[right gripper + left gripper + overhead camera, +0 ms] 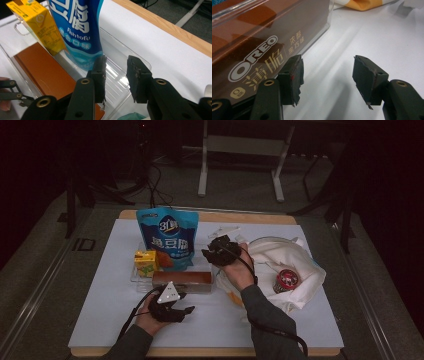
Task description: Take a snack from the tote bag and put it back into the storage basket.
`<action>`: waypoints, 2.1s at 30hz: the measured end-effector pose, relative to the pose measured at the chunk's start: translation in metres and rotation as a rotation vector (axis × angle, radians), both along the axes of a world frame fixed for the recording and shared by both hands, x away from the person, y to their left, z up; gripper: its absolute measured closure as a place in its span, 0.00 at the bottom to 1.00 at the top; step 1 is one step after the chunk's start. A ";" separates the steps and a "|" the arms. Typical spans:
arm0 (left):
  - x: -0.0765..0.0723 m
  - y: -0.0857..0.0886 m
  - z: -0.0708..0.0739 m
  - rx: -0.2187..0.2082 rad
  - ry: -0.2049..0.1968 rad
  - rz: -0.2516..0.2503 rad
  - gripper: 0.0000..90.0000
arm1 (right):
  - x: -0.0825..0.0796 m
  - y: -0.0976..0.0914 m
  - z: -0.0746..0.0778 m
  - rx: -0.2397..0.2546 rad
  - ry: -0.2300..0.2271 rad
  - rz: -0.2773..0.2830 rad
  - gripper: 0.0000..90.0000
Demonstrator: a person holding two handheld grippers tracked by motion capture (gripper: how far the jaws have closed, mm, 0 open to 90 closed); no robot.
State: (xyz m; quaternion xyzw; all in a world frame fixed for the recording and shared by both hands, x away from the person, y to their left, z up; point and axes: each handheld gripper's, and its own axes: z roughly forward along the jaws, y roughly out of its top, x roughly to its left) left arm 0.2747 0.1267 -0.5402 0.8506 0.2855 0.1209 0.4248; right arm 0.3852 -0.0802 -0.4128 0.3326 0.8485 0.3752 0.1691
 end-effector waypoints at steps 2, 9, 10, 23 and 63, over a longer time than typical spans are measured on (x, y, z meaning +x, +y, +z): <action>0.000 0.000 0.000 0.000 -0.001 0.000 0.46 | -0.001 -0.001 0.002 -0.001 -0.004 0.000 0.77; 0.000 0.000 0.000 0.000 0.001 0.000 0.46 | -0.004 -0.009 0.006 -0.007 -0.010 -0.001 0.76; 0.000 0.000 0.000 0.000 0.000 0.000 0.46 | -0.004 -0.011 0.006 -0.011 -0.013 0.001 0.76; 0.000 0.000 0.000 -0.001 0.002 0.002 0.46 | -0.008 -0.039 0.010 -0.023 -0.007 -0.021 0.76; 0.000 0.001 0.000 -0.009 0.003 0.002 0.46 | -0.028 -0.112 0.012 -0.063 -0.005 -0.080 0.75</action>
